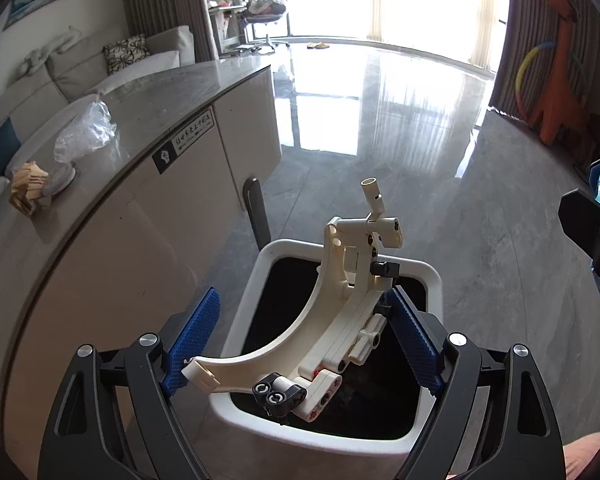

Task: Collect trash
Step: 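Carry the white bracket and blue bag with both grippers over the white bin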

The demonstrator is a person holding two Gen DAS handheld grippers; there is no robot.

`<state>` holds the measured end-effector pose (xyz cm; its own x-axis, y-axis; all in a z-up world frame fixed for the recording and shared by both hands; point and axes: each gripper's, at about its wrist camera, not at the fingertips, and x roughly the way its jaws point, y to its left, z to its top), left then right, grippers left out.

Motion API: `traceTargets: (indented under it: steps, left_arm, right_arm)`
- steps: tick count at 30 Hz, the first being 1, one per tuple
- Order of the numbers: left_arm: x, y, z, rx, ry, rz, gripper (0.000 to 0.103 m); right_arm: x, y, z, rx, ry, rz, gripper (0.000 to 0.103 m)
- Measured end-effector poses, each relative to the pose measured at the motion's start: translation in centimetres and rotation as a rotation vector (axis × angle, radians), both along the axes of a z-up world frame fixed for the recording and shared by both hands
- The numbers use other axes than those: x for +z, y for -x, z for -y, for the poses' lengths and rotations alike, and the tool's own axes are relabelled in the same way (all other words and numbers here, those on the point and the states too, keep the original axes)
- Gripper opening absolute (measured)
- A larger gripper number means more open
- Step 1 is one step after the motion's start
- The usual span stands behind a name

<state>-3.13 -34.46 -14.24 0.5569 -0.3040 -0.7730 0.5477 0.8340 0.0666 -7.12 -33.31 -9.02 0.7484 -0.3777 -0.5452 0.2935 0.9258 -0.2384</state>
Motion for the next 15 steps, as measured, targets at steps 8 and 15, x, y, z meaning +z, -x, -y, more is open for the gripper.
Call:
traceTargets:
  steps: [8,15]
  left_arm:
    - [-0.2,-0.5,0.1,-0.002,-0.019,0.002,0.085]
    - [-0.3,-1.0,-0.2,-0.003,-0.017,-0.01,0.085]
  right_arm:
    - [-0.3,-0.5,-0.1,0.011,-0.008,-0.003,0.035]
    - [-0.7,-0.4,0.9,0.017,-0.02,-0.007,0.035]
